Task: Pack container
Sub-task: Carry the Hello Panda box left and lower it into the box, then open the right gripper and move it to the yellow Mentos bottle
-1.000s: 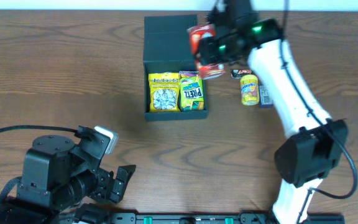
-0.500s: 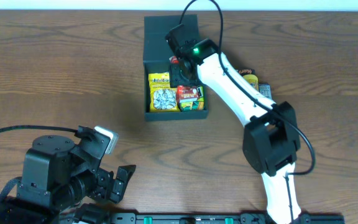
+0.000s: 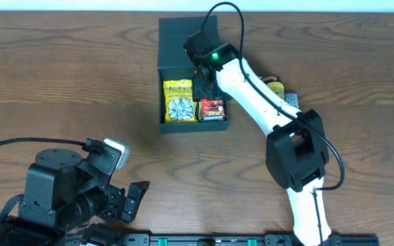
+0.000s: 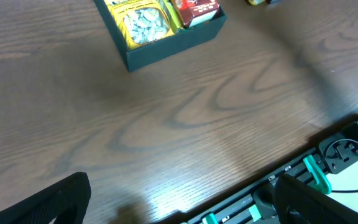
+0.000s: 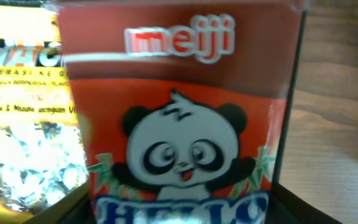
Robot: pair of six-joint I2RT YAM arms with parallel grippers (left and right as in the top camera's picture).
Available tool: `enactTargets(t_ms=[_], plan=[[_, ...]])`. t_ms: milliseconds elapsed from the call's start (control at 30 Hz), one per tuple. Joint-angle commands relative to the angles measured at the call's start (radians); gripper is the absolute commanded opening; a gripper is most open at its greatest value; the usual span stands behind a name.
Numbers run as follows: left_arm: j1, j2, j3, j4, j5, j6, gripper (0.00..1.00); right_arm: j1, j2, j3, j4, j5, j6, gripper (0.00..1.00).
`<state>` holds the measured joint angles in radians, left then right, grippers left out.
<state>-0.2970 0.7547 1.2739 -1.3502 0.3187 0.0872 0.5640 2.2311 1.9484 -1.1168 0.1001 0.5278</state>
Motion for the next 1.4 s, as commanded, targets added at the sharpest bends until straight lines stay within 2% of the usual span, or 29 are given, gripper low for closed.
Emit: enactTargets(t_ms=[0,67,200,267,467,767,1000,1267,1367], plan=[[0.002,-0.003,0.000,0.000,0.003,0.018,0.95,-0.014,-0.006,0.013,-0.016,0.023,0.010,0.75],[0.002,-0.003,0.000,0.000,0.003,0.018,0.95,-0.014,-0.006,0.013,-0.025,0.023,0.010,0.81],[0.002,-0.003,0.000,0.000,0.003,0.018,0.95,-0.014,-0.008,0.013,-0.029,0.023,0.010,0.85],[0.002,-0.003,0.000,0.000,0.003,0.018,0.95,-0.014,-0.010,0.017,-0.029,0.019,0.010,0.90],[0.002,-0.003,0.000,0.000,0.003,0.018,0.95,-0.014,-0.031,0.092,-0.064,-0.022,0.005,0.92],[0.002,-0.003,0.000,0.000,0.003,0.018,0.95,-0.045,-0.147,0.237,-0.157,-0.028,-0.145,0.97],[0.002,-0.003,0.000,0.000,0.003,0.018,0.95,-0.213,-0.185,0.235,-0.236,0.005,-0.299,0.99],[0.002,-0.003,0.000,0.000,0.003,0.018,0.95,-0.432,-0.184,0.197,-0.291,-0.004,-0.305,0.99],[0.002,-0.003,0.000,0.000,0.003,0.018,0.96,-0.492,-0.184,0.153,-0.288,-0.064,-0.305,0.99]])
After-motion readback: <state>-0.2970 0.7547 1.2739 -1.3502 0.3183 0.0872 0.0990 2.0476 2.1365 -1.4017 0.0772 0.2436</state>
